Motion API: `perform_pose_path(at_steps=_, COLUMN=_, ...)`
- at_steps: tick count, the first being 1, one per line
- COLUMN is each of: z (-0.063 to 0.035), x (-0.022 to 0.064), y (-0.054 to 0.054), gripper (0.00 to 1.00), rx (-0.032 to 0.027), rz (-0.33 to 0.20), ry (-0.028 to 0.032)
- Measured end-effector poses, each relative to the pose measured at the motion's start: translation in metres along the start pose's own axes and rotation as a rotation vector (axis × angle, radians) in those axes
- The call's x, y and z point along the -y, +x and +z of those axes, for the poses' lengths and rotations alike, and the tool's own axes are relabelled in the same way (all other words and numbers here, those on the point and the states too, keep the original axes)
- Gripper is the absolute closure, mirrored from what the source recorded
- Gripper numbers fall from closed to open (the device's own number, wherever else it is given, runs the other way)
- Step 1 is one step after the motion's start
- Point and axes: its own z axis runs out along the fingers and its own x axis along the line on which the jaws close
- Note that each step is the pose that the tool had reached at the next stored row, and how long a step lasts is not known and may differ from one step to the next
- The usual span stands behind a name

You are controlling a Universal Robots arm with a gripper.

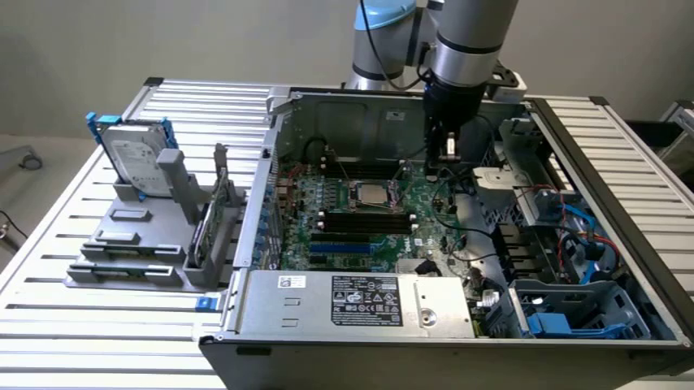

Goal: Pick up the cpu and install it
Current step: 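Close the cpu cover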

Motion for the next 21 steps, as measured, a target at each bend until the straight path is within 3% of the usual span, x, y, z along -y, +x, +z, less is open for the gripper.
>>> perform_pose_path(at_steps=2, z=0.0012, x=0.0008, y=0.001, gripper=0.89, rx=-0.0001, rz=-0.001, ry=0.0037)
perform_pose_path(at_steps=4, z=0.0020, x=0.0012, y=0.001, gripper=0.89, rx=-0.0003, rz=-0.002, ry=0.0110)
perform_pose_path(at_steps=6, z=0.0024, x=0.0015, y=0.001, gripper=0.89, rx=-0.0006, rz=-0.003, ry=0.0216)
perform_pose_path(at_steps=8, z=0.0025, x=0.0016, y=0.001, gripper=0.89, rx=-0.0017, rz=-0.003, ry=0.0378)
perform_pose_path(at_steps=10, z=0.0026, x=0.0016, y=0.001, gripper=0.89, rx=-0.0034, rz=-0.003, ry=0.0585)
perform_pose_path(at_steps=14, z=0.0026, x=0.0018, y=0.001, gripper=0.89, rx=-0.0046, rz=0.000, ry=0.1196)
perform_pose_path(at_steps=15, z=0.0026, x=0.0022, y=0.001, gripper=0.89, rx=-0.0046, rz=0.001, ry=0.1306)
perform_pose_path(at_steps=19, z=0.0023, x=0.0078, y=0.001, gripper=0.89, rx=-0.0050, rz=0.003, ry=0.1647)
perform_pose_path(at_steps=21, z=0.0022, x=0.0125, y=0.001, gripper=0.89, rx=-0.0054, rz=0.003, ry=0.1774)
